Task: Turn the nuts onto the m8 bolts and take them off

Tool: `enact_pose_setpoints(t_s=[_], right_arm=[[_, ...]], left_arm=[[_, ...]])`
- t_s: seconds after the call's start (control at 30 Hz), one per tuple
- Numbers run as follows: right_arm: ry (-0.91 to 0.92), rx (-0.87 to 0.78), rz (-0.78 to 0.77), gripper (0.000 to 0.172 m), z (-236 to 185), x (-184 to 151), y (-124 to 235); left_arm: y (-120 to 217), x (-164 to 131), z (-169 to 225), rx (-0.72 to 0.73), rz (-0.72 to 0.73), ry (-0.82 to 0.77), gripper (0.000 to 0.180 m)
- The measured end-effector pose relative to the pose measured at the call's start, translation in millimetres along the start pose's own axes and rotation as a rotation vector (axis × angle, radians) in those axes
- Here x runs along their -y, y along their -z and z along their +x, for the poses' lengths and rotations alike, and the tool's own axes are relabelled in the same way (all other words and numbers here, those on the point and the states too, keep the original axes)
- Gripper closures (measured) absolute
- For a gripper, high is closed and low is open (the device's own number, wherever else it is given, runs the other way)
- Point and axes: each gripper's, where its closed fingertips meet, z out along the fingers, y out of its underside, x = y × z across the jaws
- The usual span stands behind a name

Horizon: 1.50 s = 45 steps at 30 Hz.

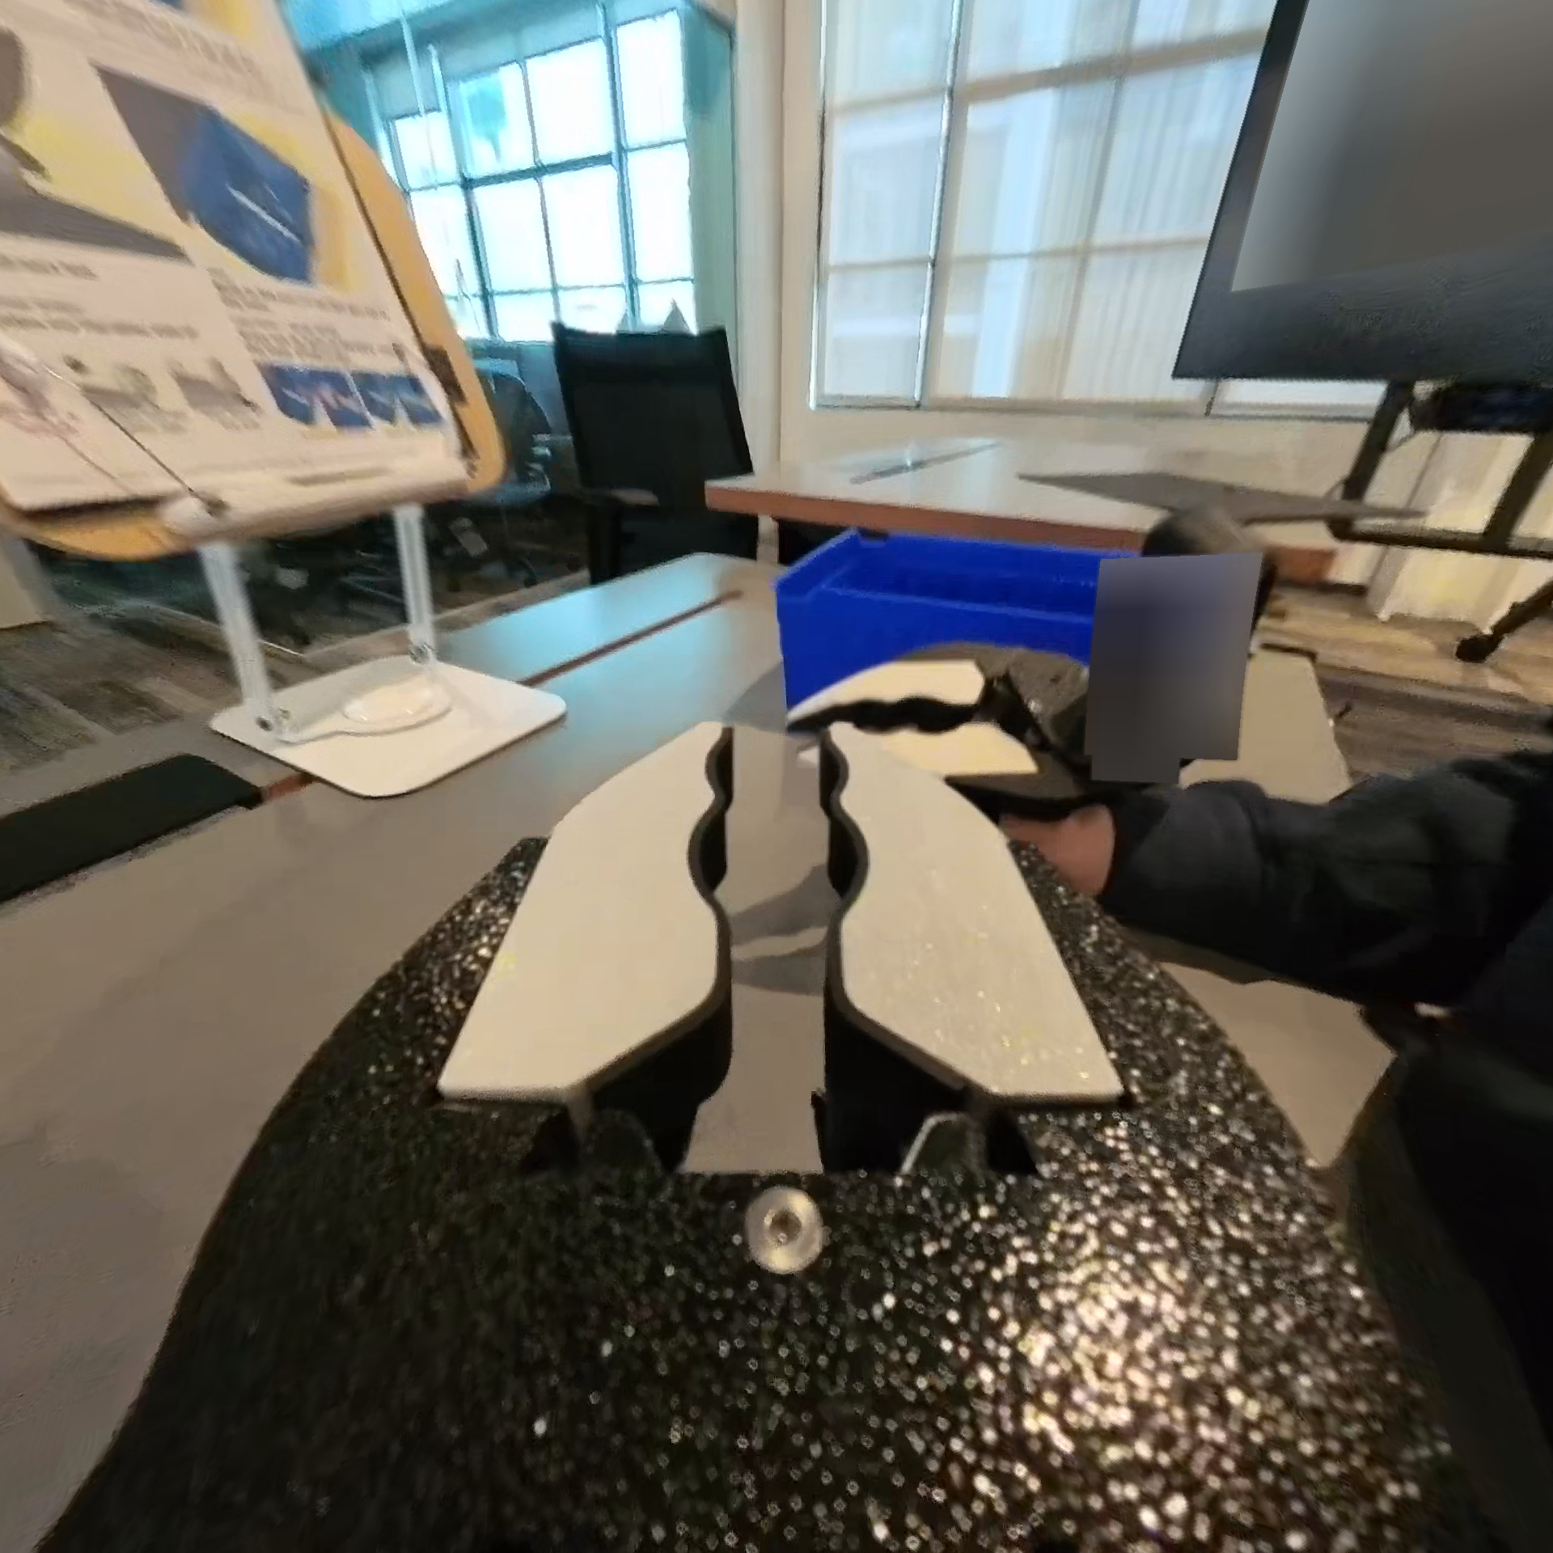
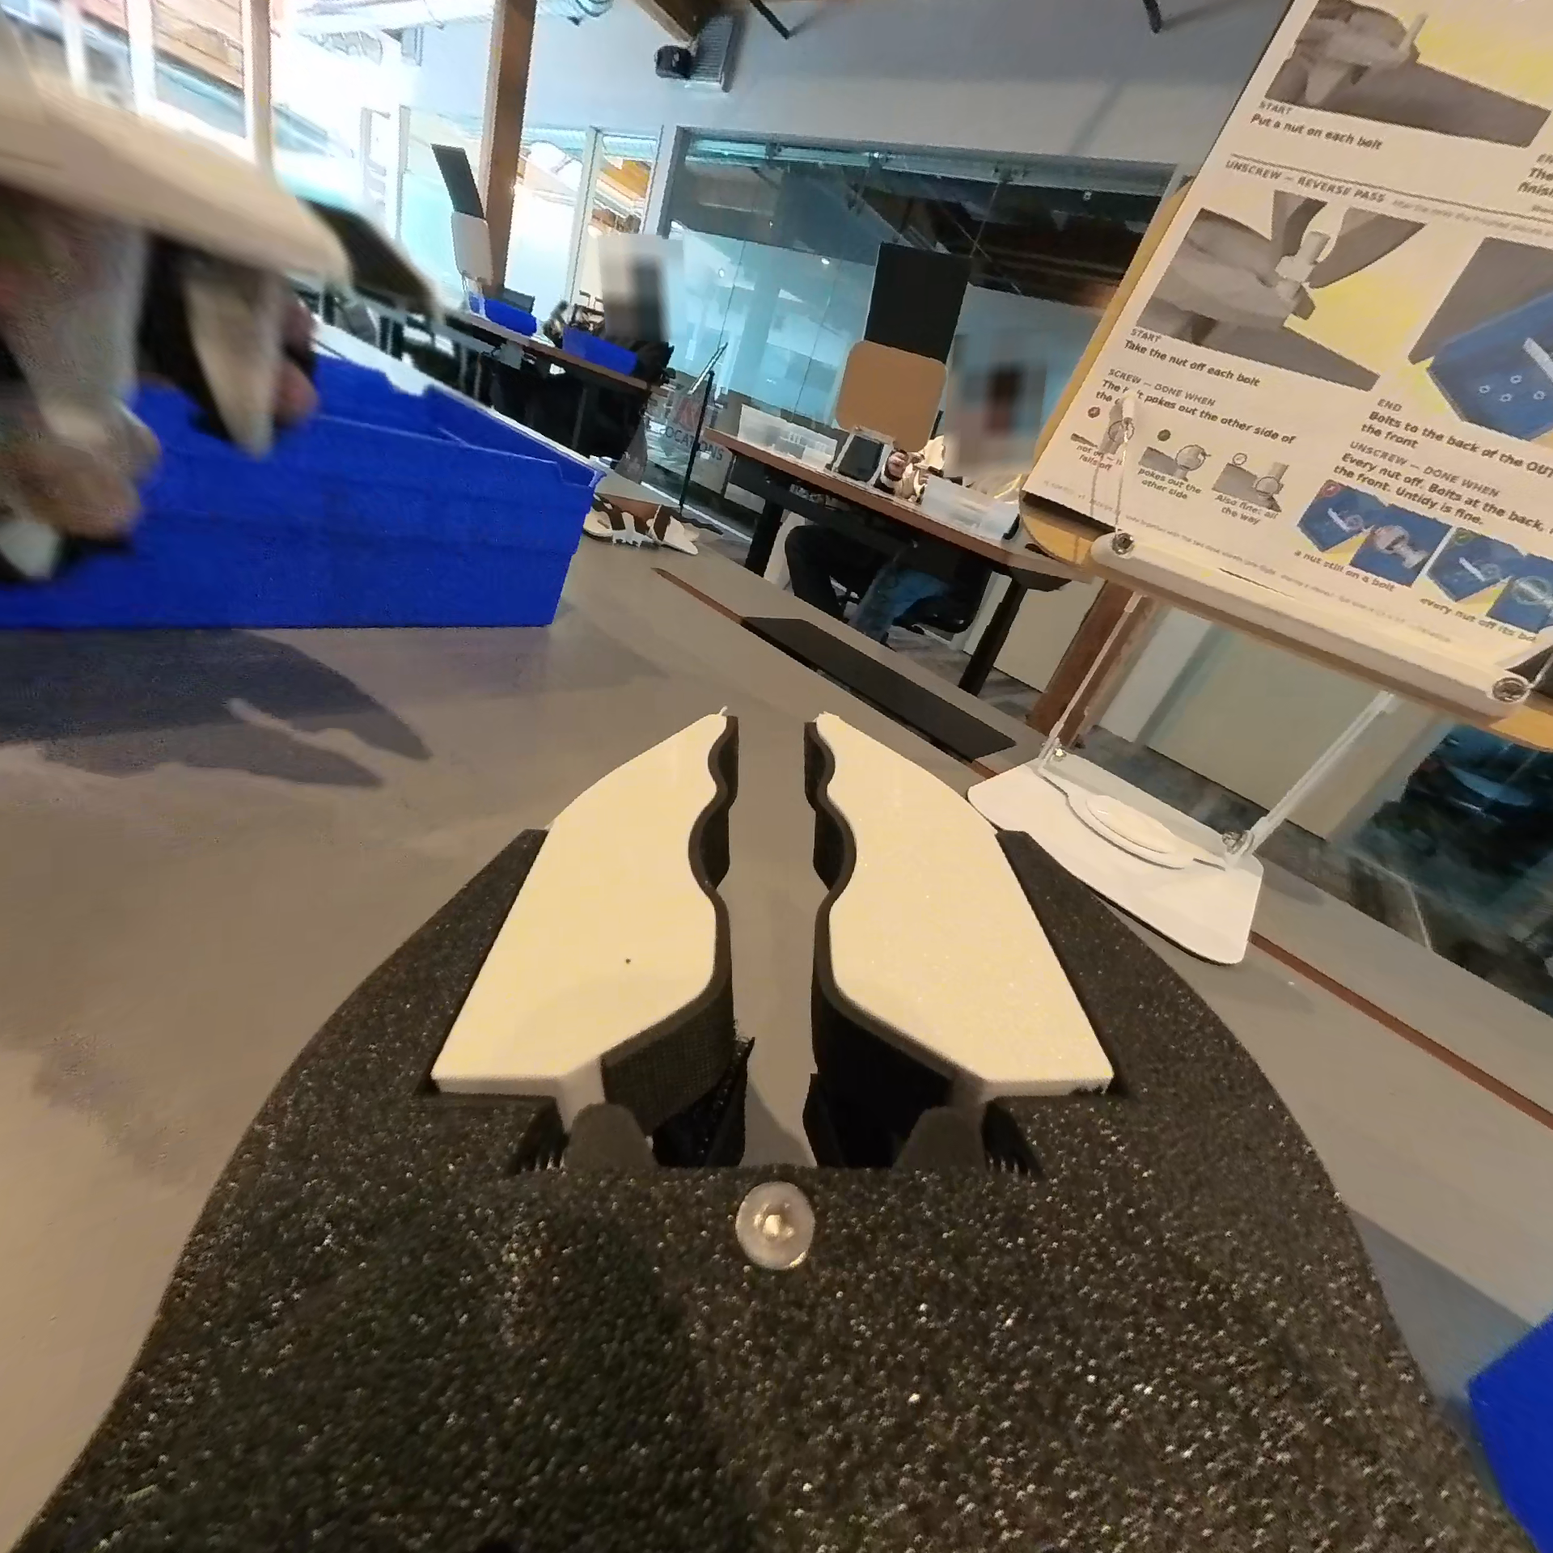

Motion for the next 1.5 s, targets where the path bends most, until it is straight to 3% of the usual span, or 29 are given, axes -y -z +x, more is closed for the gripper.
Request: enact_pose_setpoints(t_s=[0.1,0.2,0.27,0.4,0.5,0.6,0.7,0.8,1.07,1.2,1.3,1.4,1.5], right_arm=[[0.008,0.005,-0.004,0.158,-1,-1,-1],[0.015,0.009,-0.007,0.158,-2,-1,-1],[0.016,0.011,-0.007,0.158,-2,-1,-1],[0.013,0.007,-0.004,0.158,-2,-1,-1],[0.013,0.006,-0.003,0.158,-2,-1,-1],[0.015,0.006,-0.001,0.158,-2,0,-1],[0.017,0.002,0.005,0.158,-2,0,-1],[0.024,0.006,0.004,0.158,-3,0,-1],[0.021,0.009,0.005,0.158,-3,0,-1],[0.017,0.006,0.007,0.158,-2,1,-1],[0.016,0.004,0.010,0.158,-2,1,-1],[0.013,0.001,0.016,0.158,-1,2,0],[0.003,-0.002,0.022,0.158,-1,3,1]], left_arm=[[47,53,-14,0.146,0.111,-0.071,0.172],[112,91,-59,0.430,0.116,-0.199,0.174],[147,93,-95,0.566,0.025,-0.197,0.174],[176,62,-156,0.631,-0.235,-0.069,0.165],[173,15,-193,0.586,-0.493,0.090,0.159],[149,-24,-209,0.468,-0.647,0.297,0.157],[146,-72,-230,0.489,-0.929,0.359,0.153],[138,-101,-240,0.473,-1.048,0.435,0.152],[136,-137,-254,0.533,-1.191,0.513,0.145],[134,-146,-254,0.530,-1.214,0.530,0.150],[135,-146,-255,0.536,-1.234,0.489,0.172],[146,-142,-256,0.561,-1.297,0.385,0.173],[154,-120,-255,0.602,-1.240,0.298,0.174]])
